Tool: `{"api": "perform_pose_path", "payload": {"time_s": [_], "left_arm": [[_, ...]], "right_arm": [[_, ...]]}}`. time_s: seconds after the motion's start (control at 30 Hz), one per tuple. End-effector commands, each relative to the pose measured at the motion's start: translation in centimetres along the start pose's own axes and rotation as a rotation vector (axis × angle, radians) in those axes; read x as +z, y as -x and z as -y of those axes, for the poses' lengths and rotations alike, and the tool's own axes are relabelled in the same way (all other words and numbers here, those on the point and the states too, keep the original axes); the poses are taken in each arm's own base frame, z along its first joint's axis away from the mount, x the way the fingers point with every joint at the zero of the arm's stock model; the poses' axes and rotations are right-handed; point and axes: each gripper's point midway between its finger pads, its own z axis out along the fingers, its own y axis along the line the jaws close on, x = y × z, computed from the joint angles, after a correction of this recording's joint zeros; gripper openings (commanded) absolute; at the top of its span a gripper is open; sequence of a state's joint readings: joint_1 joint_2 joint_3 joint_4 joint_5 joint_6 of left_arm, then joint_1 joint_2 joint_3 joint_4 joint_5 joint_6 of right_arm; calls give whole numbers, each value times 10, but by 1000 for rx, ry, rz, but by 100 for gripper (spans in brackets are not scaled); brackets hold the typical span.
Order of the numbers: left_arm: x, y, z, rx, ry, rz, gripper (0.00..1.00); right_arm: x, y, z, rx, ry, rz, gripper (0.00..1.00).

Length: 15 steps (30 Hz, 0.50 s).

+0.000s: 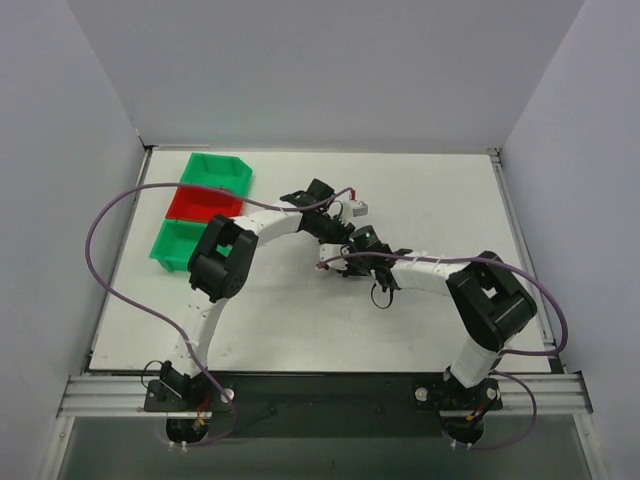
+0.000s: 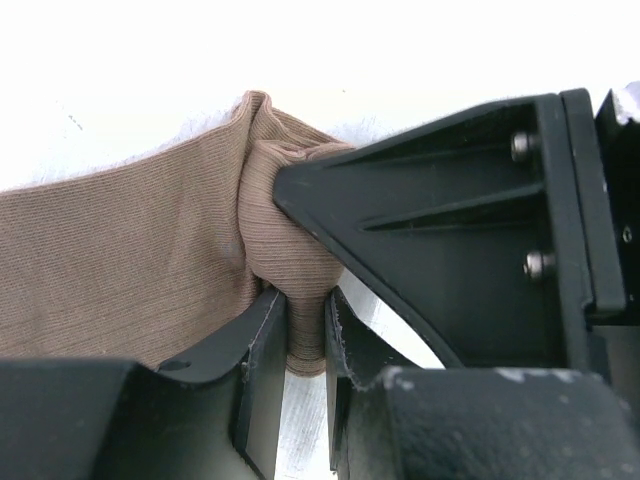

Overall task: Roll the socks
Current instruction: Roll the sock at the center of the board.

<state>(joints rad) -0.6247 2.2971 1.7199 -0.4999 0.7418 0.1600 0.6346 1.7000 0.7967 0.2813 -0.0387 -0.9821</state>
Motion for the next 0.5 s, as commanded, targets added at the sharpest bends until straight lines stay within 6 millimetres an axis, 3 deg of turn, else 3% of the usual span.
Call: {"api": "perform_pose_path", "payload": {"time_s": [0.0,0.27,0.47], "left_arm": [[22,-106,-36,-132,156,-292,0],[20,-103,-37,-125,170,-288,0],[18,-102,-36,-123,171,-287,33]], "right_arm": [[6,-16,-33,-7,131,-69,16],[3,-14,-43,17,195,-67,2],[3,-14,-49,19,224,-73,0]]}}
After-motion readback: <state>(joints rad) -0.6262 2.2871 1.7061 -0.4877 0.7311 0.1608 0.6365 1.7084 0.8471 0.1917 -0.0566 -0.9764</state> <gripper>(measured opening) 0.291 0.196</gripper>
